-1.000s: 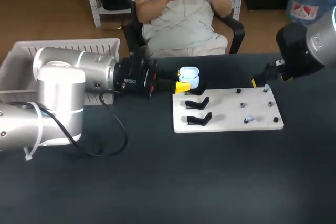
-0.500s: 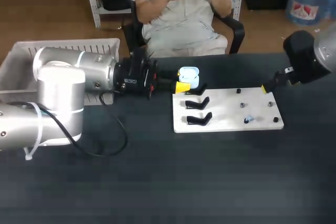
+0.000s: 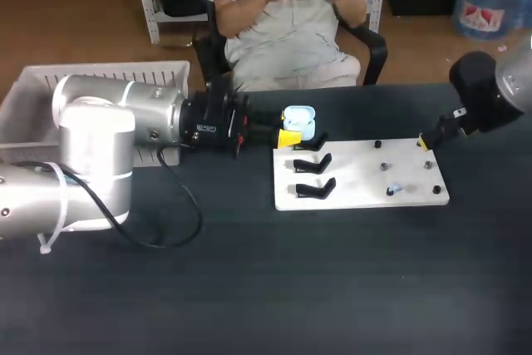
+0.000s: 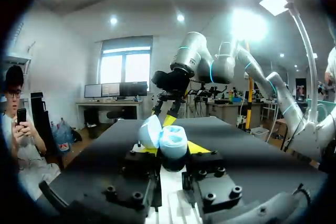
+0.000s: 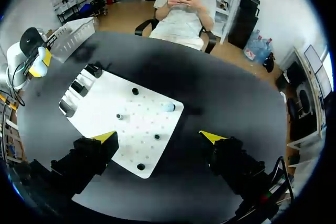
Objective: Pick up each earbud case from the left stands, insert the matching earbuds, close the lid, and place the case in the box.
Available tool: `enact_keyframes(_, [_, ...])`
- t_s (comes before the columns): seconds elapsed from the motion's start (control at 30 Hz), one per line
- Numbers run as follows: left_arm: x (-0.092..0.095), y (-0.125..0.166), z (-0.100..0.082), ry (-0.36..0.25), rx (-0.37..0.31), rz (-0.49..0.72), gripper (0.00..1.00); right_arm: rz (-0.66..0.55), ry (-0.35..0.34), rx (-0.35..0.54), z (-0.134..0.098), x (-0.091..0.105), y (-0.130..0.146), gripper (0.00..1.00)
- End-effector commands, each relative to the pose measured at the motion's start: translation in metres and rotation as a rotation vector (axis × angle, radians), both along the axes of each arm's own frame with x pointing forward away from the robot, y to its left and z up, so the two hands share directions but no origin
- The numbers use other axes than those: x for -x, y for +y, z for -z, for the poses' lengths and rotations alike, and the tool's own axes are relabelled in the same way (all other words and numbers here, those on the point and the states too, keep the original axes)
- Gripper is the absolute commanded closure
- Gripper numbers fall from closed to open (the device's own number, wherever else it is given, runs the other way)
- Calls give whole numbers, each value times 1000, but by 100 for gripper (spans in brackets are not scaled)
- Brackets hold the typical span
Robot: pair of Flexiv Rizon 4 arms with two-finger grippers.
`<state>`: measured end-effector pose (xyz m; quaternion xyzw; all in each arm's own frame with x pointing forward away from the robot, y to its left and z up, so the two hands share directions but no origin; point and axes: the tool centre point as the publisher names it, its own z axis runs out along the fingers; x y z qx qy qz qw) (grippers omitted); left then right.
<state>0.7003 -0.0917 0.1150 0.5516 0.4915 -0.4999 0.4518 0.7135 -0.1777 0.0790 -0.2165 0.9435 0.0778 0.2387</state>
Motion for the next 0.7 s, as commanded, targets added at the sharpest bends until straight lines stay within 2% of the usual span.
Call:
enact_keyframes(0.03, [1,0,0,-3,1,-5,100,-9,13,-9,6,-7,-3,0])
enact_keyframes(0.7, [1,0,0,-3,1,-5,100,-33,44,65,25,-24,-2,0])
